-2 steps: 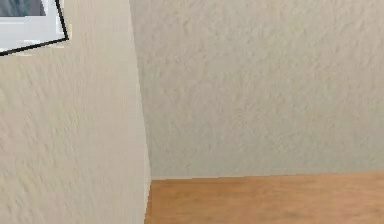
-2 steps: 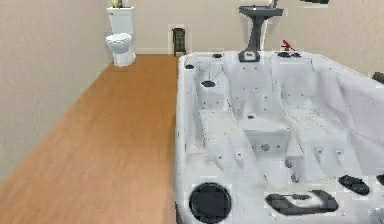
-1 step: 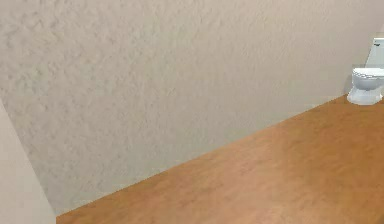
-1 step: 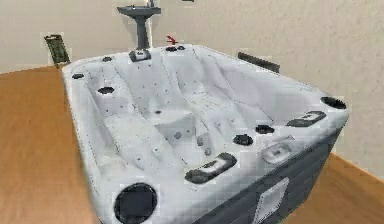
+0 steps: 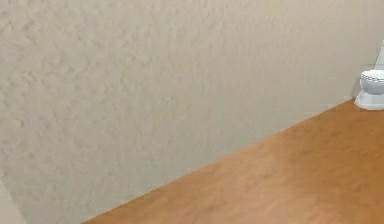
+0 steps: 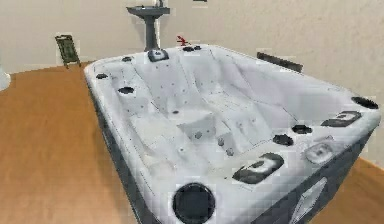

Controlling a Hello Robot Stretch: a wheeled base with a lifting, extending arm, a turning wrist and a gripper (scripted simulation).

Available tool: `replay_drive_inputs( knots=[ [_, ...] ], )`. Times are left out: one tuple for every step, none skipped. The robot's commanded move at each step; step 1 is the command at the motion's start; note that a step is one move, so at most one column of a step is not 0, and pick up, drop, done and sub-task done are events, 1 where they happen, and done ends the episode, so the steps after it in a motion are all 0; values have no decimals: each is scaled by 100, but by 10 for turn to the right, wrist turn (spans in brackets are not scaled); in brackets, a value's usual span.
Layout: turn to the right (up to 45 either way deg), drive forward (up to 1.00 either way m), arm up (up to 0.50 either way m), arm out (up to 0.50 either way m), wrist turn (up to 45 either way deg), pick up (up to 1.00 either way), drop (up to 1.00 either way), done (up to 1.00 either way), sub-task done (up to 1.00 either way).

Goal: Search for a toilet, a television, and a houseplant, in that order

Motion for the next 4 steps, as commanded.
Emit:
replay_drive_inputs(
  knots=[
    [-120, 0, 0, 0, 0, 0, 0, 0, 0],
    [-30, 0, 0, 0, 0, 0, 0, 0, 0],
    [0, 40, 0, 0, 0, 0, 0, 0, 0],
    [450, 0, 0, 0, 0, 0, 0, 0, 0]
  ],
)
